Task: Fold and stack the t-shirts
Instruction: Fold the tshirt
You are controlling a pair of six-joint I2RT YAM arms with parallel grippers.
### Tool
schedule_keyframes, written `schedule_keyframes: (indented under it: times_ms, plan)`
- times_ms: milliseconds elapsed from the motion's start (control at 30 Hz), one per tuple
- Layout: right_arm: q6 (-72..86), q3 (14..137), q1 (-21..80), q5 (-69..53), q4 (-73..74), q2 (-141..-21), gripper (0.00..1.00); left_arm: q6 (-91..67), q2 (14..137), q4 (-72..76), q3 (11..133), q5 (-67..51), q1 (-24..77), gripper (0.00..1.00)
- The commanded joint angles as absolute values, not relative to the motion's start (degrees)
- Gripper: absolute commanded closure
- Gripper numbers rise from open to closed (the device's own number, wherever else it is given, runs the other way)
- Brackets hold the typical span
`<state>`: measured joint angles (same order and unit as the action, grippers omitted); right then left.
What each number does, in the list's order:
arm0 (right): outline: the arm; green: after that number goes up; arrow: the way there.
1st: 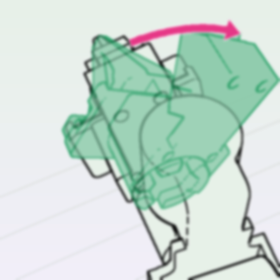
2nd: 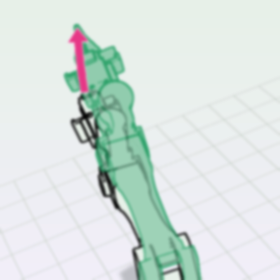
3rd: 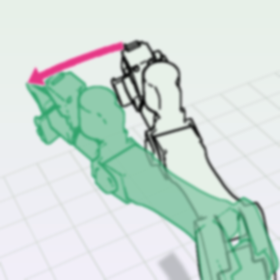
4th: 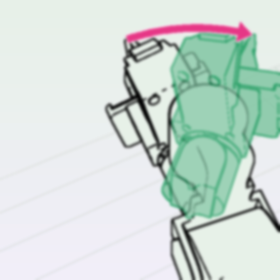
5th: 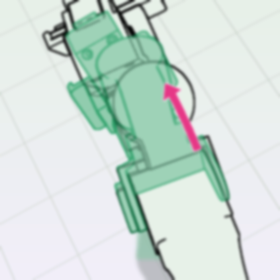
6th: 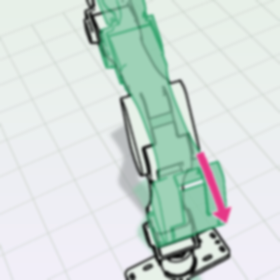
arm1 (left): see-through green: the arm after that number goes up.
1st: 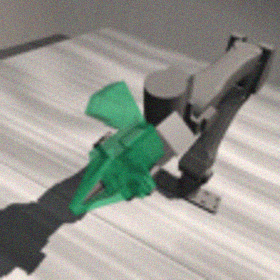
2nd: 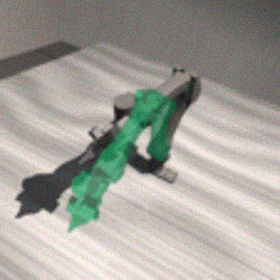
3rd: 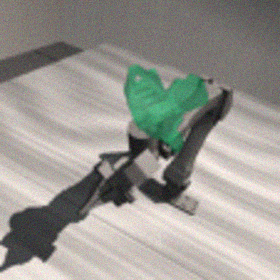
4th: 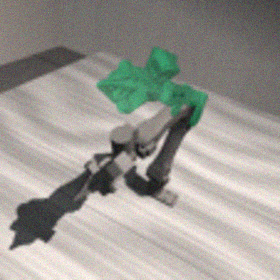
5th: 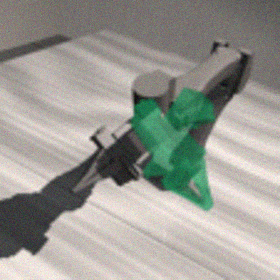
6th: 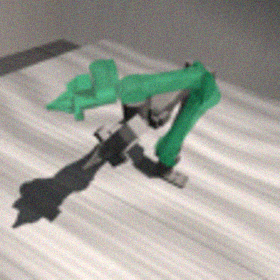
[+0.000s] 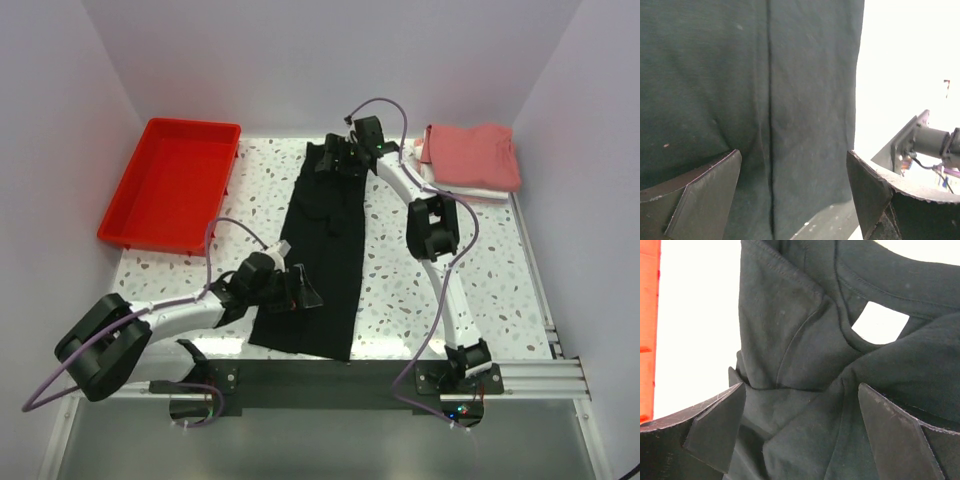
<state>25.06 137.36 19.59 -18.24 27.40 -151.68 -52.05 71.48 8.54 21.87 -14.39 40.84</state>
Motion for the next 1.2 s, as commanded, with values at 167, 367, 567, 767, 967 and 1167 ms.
schedule_keyframes:
  times_ms: [167, 367, 567, 767, 967, 1167]
  plan:
    - [25.14, 141.31, 21.0, -19.69, 27.42, -156.45, 0.01, -53.62, 81.11, 11.51, 26.63, -16.35, 52.37, 0.09]
    - [23.03, 139.84, 21.44, -20.65, 27.24, -148.9, 0.01, -49.05, 80.25, 11.09, 33.21, -13.81, 57.12, 0.1]
    - [17.76, 136.07, 21.97, -20.13, 31.72, -136.1, 0.01, -45.01, 74.1, 3.27, 38.14, -6.79, 56.95, 0.06]
    - [13.45, 112.55, 21.97, -5.73, 31.03, -119.29, 0.01, -44.91, 64.71, -11.25, 39.91, 11.25, 51.01, 0.0]
    - [10.82, 107.04, 21.89, 1.04, 31.99, -114.43, 0.05, -43.68, 60.9, -1.95, 34.19, 3.17, 41.67, 0.0]
    - [10.55, 113.71, 22.06, 1.24, 31.73, -121.89, 0.24, -42.71, 68.44, 5.61, 36.12, -1.22, 40.61, 0.0]
